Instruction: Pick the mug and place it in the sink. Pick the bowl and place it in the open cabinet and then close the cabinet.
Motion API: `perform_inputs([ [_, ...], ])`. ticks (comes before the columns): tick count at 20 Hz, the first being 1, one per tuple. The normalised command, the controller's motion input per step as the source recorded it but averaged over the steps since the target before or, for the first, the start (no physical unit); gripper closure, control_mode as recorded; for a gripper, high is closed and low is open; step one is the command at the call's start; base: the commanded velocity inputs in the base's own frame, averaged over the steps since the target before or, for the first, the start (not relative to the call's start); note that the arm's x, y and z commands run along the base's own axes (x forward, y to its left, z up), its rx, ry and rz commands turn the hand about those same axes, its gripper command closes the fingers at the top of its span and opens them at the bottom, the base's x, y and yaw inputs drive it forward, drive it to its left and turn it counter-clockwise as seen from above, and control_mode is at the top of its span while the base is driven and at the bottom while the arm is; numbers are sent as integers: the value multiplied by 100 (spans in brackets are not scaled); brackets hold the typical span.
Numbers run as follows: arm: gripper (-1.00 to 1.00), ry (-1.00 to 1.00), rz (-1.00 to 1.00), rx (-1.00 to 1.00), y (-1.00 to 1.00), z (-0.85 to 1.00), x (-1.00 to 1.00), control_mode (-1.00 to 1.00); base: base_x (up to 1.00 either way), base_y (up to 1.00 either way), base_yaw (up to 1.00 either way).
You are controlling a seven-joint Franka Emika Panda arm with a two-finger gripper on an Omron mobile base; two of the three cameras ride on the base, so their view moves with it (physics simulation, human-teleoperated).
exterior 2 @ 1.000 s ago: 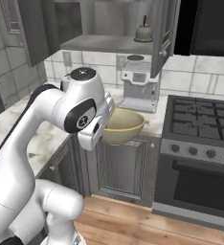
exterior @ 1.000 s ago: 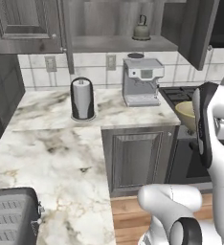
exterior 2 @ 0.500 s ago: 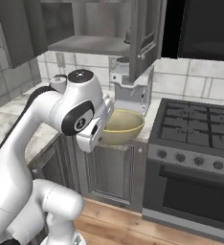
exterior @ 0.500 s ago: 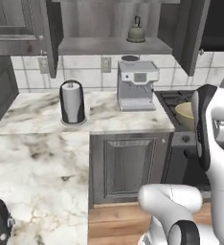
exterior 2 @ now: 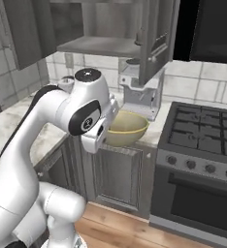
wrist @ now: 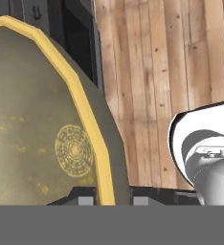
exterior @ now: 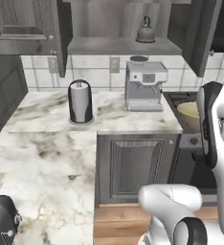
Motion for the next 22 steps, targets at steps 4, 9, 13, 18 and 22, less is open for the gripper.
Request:
perform_inputs([
  [4, 100, 0, 0, 0, 0, 0, 0, 100, 71, 55, 7],
  [9, 100, 0, 0, 0, 0, 0, 0, 100, 96, 12, 11],
  [13, 100, 0, 0, 0, 0, 0, 0, 100, 100, 86, 12],
  [18, 100, 0, 0, 0, 0, 0, 0, 100, 95, 15, 37],
  [22, 100, 0, 0, 0, 0, 0, 0, 100, 31, -28, 58],
])
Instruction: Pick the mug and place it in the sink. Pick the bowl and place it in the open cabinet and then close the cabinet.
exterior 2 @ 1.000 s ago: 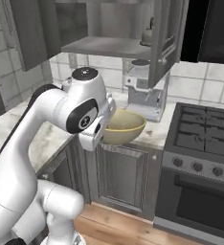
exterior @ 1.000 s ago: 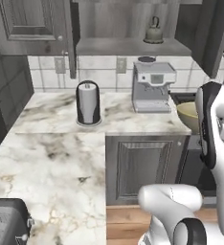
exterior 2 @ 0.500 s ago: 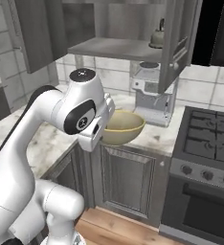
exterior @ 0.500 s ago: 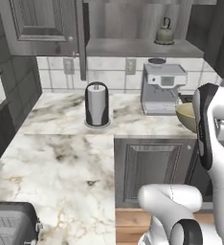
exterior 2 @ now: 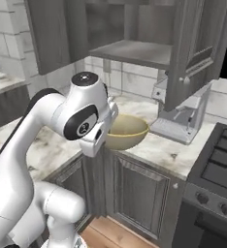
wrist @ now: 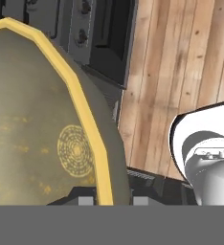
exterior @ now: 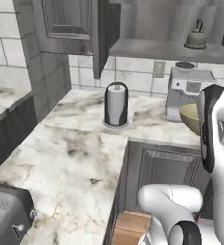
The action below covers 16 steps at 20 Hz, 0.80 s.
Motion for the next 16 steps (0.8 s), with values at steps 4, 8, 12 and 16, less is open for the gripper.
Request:
perform_inputs([
  [4, 100, 0, 0, 0, 0, 0, 0, 100, 85, 64, 37],
  [8, 100, 0, 0, 0, 0, 0, 0, 100, 97, 18, 30],
  [12, 100, 0, 0, 0, 0, 0, 0, 100, 78, -14, 34],
  [16, 100, 0, 0, 0, 0, 0, 0, 100, 66, -41, 25],
])
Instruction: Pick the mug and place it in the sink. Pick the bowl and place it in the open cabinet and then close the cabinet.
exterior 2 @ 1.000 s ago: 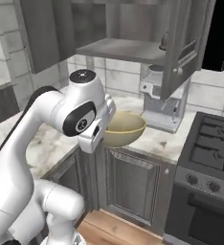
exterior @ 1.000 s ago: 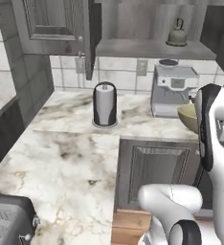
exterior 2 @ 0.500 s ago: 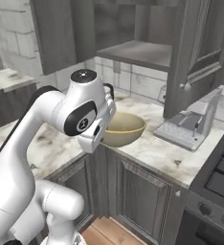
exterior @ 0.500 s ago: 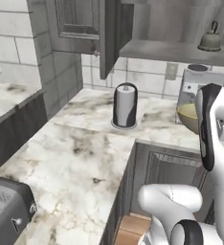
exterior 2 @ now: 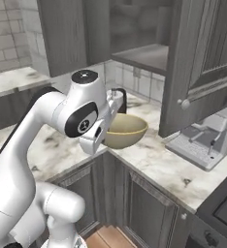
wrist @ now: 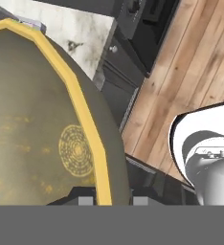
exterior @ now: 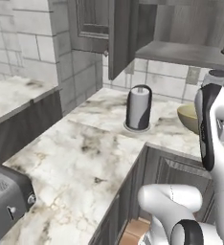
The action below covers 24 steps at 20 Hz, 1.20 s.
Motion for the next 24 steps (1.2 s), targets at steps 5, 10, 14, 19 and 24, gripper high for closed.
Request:
perform_inputs([
  [5, 100, 0, 0, 0, 0, 0, 0, 100, 21, -36, 21],
  [10, 100, 0, 0, 0, 0, 0, 0, 100, 5, -31, 17],
  [14, 100, 0, 0, 0, 0, 0, 0, 100, 71, -21, 15],
  [19, 100, 0, 0, 0, 0, 0, 0, 100, 31, -58, 7],
  [24, 100, 0, 0, 0, 0, 0, 0, 100, 90, -28, 3],
])
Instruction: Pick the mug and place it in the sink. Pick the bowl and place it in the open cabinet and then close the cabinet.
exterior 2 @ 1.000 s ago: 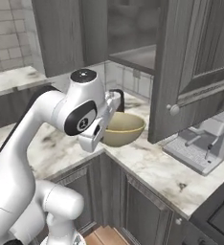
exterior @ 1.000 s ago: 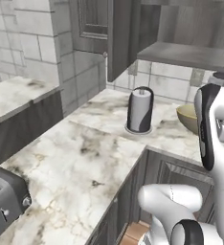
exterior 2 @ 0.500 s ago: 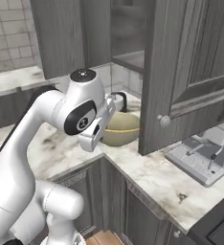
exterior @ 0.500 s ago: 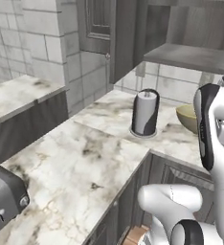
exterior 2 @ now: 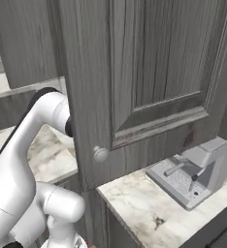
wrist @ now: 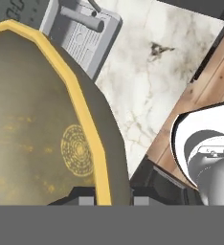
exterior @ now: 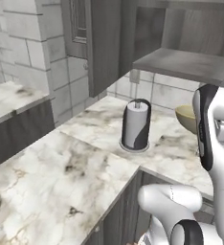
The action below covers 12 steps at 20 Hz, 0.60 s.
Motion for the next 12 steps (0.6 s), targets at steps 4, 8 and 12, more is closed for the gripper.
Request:
perform_inputs([
  [4, 100, 0, 0, 0, 0, 0, 0, 100, 100, -1, 0],
  [8, 100, 0, 0, 0, 0, 0, 0, 100, 92, 20, 0],
  [12, 100, 0, 0, 0, 0, 0, 0, 100, 11, 89, -11],
])
